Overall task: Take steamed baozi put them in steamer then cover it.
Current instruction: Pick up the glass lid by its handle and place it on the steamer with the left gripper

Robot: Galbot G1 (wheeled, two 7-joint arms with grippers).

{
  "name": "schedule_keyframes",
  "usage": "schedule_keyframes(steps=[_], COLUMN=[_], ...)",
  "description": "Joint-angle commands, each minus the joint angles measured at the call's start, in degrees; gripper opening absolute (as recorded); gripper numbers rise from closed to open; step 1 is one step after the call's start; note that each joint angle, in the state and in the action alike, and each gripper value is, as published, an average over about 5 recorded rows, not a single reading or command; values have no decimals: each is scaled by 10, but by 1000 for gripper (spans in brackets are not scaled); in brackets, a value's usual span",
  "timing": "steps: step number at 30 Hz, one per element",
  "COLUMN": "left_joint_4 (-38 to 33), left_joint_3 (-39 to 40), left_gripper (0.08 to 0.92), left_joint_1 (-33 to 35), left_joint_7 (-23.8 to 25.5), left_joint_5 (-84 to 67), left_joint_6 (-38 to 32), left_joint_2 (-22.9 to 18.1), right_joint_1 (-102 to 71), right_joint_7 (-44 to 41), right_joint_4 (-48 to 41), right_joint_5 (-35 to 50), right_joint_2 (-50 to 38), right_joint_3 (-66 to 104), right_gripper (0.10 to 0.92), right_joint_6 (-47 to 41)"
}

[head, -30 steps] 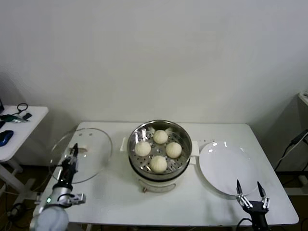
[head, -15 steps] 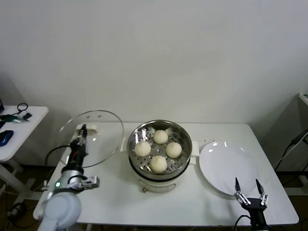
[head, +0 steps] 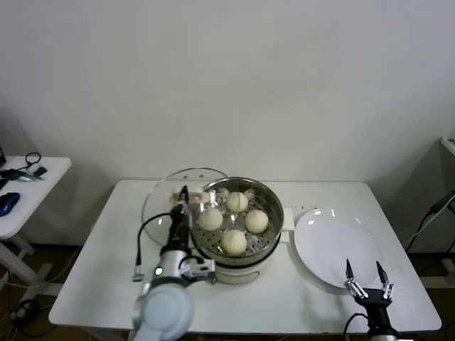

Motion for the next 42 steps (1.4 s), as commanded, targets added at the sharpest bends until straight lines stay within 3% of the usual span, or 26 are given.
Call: schedule_keyframes(steps=[1, 11, 42], left_joint_4=[62, 125, 169], left_joint_3=[120, 134, 100], left_gripper=[130, 130, 130], left_joint_1=[-51, -66, -50], left_joint_7=[36, 23, -2], left_joint_5=[97, 120, 129], left_joint_6=[44, 44, 30], left_joint_2=[-116, -157, -128], right_joint_1=[3, 1, 2], right_joint_7=[2, 3, 5], right_joint_4=[-2, -3, -10], right_joint_5=[-2, -1, -1], right_joint_2=[0, -1, 5], right_joint_3=[3, 8, 16], right_gripper=[823, 823, 823], right_joint_6=[0, 5, 21])
